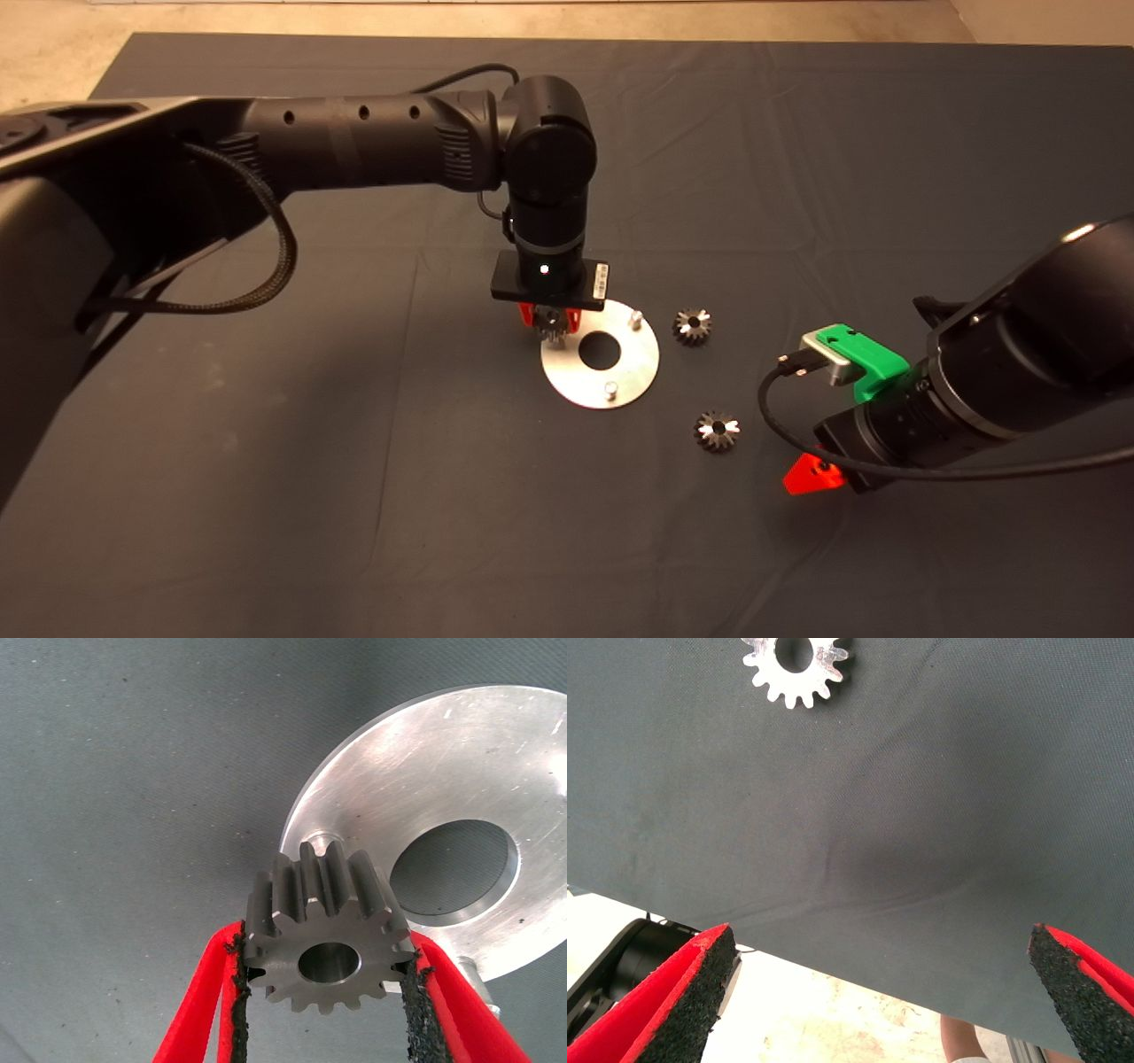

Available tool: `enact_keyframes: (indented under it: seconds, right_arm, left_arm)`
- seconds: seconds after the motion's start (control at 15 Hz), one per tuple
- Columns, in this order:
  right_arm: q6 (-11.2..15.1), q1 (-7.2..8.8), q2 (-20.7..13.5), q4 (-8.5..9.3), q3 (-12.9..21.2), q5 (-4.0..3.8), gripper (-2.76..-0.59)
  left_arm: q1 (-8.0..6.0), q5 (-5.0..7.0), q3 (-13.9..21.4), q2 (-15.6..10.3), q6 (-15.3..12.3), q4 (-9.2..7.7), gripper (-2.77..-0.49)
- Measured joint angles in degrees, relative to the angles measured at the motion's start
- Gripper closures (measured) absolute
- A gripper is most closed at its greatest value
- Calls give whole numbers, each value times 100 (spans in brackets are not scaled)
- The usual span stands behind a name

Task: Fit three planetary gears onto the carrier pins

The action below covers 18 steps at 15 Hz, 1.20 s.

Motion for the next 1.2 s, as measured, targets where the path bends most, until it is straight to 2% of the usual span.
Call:
enact_keyframes:
  seconds: [0.2, 0.87, 1.2]
  right_arm:
    - [0, 0, 0, 0, 2, 1, -247]
    - [0, 0, 0, 0, 11, 0, -247]
    - [2, 0, 0, 0, 11, 0, -247]
  left_arm:
    - [28, -66, 0, 14, 14, 11, -91]
    - [44, -90, -38, 9, 16, 9, -92]
    - [44, -90, -35, 8, 30, 4, -112]
